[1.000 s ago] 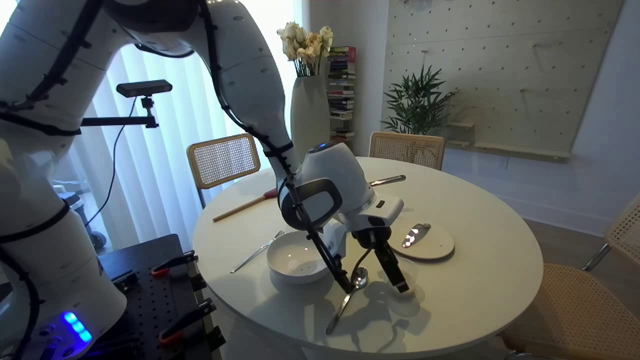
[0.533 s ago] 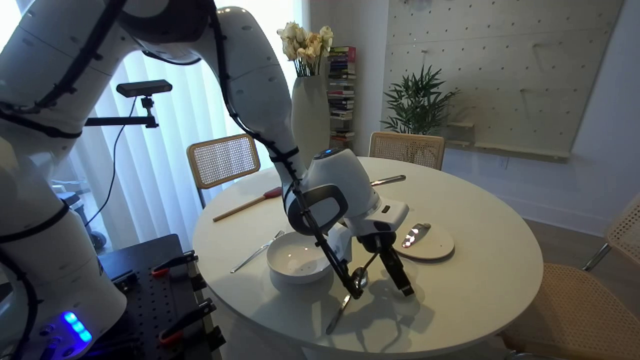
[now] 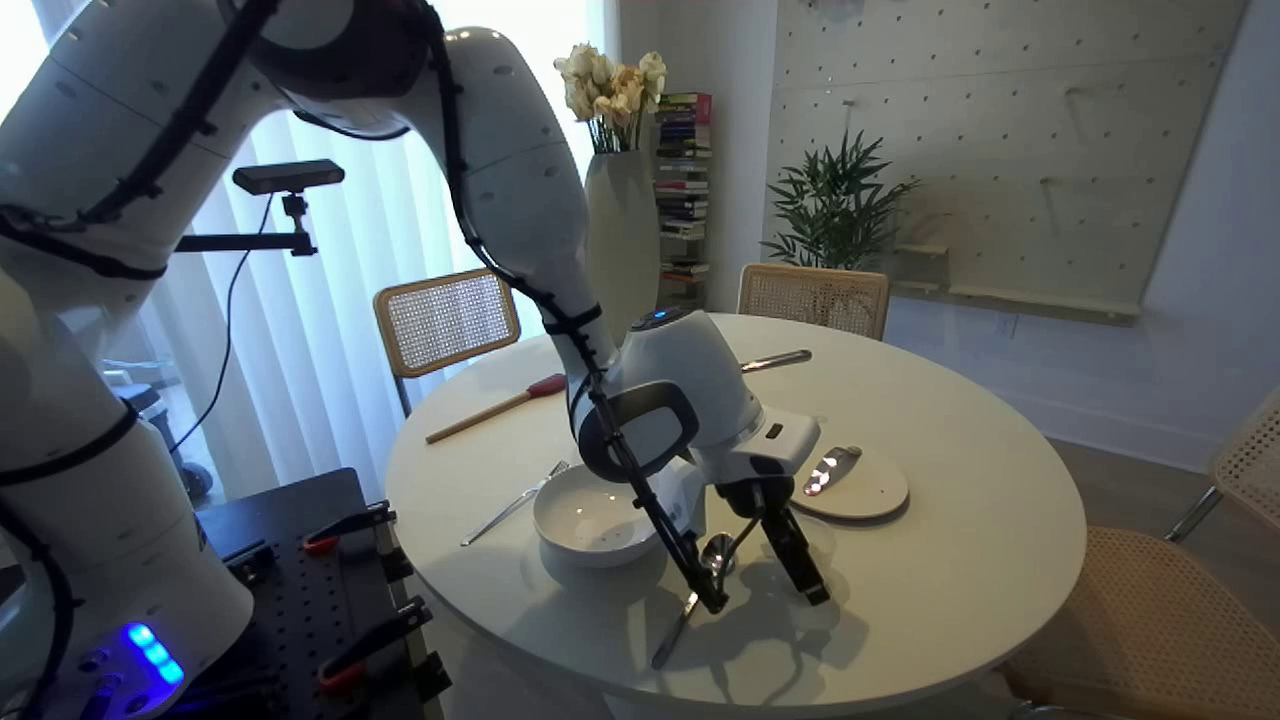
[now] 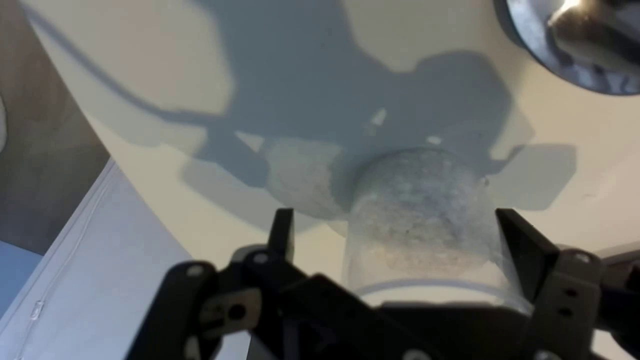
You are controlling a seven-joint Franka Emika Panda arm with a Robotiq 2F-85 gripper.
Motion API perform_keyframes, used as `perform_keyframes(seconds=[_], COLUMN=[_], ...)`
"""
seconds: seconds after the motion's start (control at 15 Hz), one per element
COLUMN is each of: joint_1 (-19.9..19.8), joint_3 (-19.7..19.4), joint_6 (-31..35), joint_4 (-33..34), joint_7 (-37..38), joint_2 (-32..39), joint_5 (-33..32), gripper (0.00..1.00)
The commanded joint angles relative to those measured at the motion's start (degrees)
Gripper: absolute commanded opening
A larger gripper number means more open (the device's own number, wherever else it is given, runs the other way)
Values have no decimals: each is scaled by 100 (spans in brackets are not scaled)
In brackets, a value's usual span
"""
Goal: Pour the sugar out of the cup into the white pot
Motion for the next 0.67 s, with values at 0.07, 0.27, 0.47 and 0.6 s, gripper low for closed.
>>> perform_keyframes(seconds=[0.07, 0.27, 0.47, 0.6], joint_1=[-75, -74, -72, -79], joint_3=[119, 140, 153, 159], joint_6=[194, 250, 282, 310], joint_4=[13, -23, -25, -19], joint_7=[-251, -268, -276, -280], joint_2=[44, 46, 62, 57], joint_5=[180, 172, 176, 180], gripper=[100, 74, 58, 45])
